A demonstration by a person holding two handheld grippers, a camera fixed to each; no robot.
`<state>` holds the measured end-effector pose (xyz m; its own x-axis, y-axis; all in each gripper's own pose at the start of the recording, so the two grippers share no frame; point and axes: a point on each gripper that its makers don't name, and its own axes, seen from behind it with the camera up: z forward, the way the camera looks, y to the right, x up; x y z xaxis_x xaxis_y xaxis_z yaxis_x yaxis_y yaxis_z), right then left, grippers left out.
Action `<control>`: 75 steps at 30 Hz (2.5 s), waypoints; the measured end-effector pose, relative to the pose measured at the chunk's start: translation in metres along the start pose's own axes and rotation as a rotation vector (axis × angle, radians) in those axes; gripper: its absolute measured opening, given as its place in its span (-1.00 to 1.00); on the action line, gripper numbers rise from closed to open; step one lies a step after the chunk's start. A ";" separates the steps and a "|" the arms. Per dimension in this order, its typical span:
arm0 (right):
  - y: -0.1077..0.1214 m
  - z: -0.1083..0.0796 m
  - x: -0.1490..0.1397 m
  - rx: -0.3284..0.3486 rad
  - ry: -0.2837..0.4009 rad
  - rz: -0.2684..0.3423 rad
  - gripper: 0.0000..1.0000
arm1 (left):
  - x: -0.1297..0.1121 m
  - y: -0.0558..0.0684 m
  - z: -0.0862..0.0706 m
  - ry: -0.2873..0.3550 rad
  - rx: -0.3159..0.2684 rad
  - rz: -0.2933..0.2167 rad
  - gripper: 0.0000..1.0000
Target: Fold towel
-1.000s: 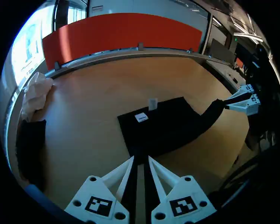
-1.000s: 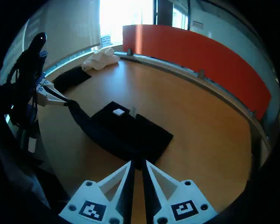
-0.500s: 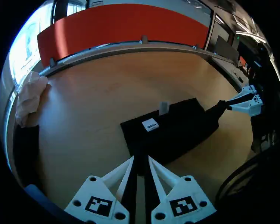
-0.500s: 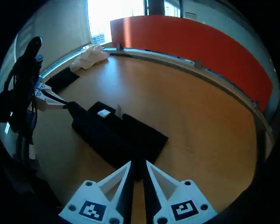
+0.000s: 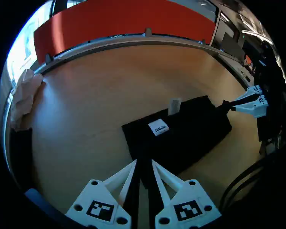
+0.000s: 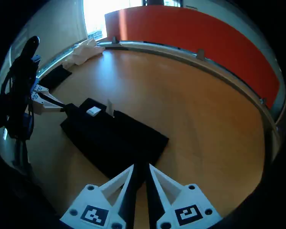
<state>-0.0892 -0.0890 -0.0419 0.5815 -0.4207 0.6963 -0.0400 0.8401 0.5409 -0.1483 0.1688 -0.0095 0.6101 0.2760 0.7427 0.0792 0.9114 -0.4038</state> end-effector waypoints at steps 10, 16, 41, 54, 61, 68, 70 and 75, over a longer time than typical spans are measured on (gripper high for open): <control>0.015 0.024 0.006 -0.044 0.000 0.000 -0.64 | 0.009 -0.010 0.025 0.012 0.007 -0.006 -0.46; 0.021 0.033 0.008 -0.070 -0.001 0.000 -0.47 | 0.013 -0.016 0.033 0.018 0.029 0.013 -0.17; 0.050 0.038 0.035 -0.172 0.062 -0.016 0.62 | 0.057 -0.067 0.012 0.118 0.164 -0.014 0.82; 0.038 0.035 0.041 -0.158 0.082 -0.067 1.00 | 0.036 -0.066 -0.019 0.139 0.162 -0.064 0.82; 0.017 0.044 0.049 -0.126 0.086 -0.108 1.00 | 0.010 -0.073 -0.037 0.132 0.191 -0.110 0.82; -0.011 0.057 0.059 -0.081 0.083 -0.156 1.00 | -0.019 -0.083 -0.059 0.126 0.227 -0.166 0.84; -0.018 0.062 0.061 -0.071 0.081 -0.171 1.00 | -0.026 -0.085 -0.064 0.125 0.236 -0.180 0.84; -0.037 0.073 0.068 -0.043 0.077 -0.205 1.00 | -0.042 -0.091 -0.078 0.127 0.257 -0.214 0.84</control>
<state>-0.1074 -0.1741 0.0197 0.6342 -0.5579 0.5353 0.1191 0.7546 0.6453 -0.1198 0.0505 -0.0451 0.6954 0.0450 0.7172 0.0248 0.9959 -0.0865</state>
